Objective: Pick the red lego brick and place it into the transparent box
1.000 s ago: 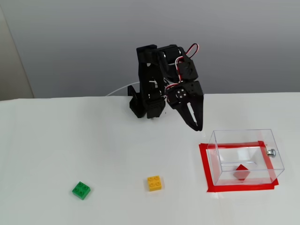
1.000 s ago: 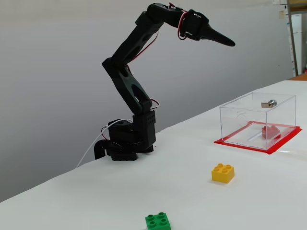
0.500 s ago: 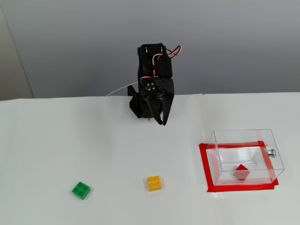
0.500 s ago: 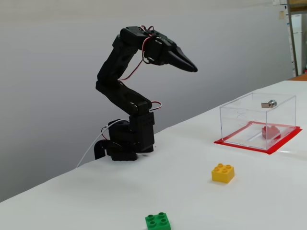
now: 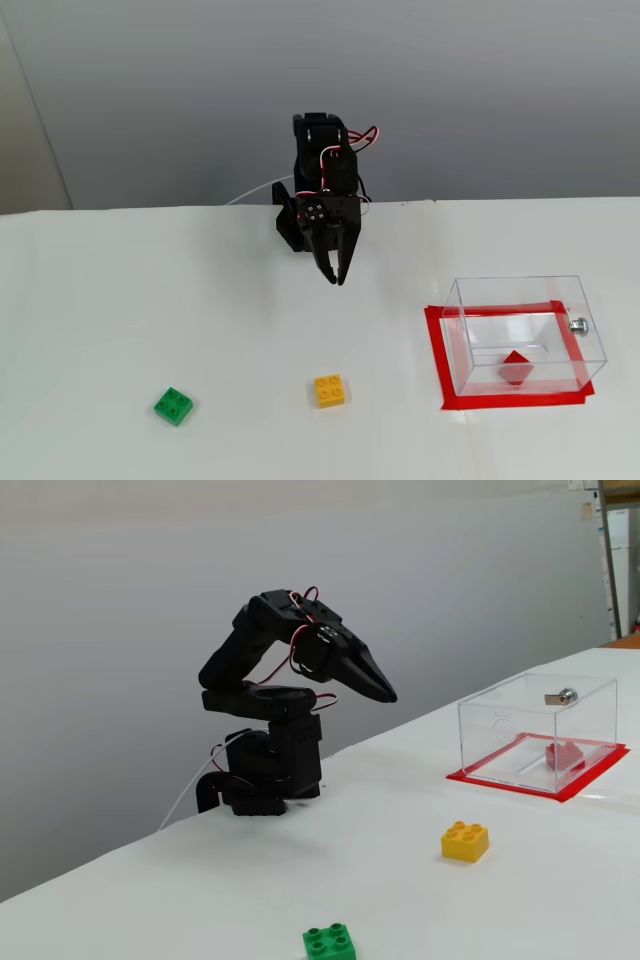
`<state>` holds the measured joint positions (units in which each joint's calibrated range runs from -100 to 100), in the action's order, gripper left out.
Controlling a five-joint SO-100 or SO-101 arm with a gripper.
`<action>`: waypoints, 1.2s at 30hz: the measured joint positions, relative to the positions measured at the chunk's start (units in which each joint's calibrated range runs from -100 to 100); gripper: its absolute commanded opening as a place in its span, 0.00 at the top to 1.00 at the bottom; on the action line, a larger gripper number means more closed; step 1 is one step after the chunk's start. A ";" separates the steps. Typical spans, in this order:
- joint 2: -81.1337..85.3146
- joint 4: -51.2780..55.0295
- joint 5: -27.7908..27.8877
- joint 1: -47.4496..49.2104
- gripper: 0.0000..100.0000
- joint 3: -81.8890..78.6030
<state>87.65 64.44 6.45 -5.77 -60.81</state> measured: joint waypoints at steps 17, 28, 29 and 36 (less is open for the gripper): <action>11.50 -16.20 -1.47 0.00 0.98 -32.66; 11.59 -18.51 -6.60 0.00 0.98 -36.98; 11.59 -18.51 -6.64 0.00 0.98 -37.33; 11.59 -9.08 -9.14 0.00 0.98 -37.07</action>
<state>99.24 55.36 -2.69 -5.77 -97.88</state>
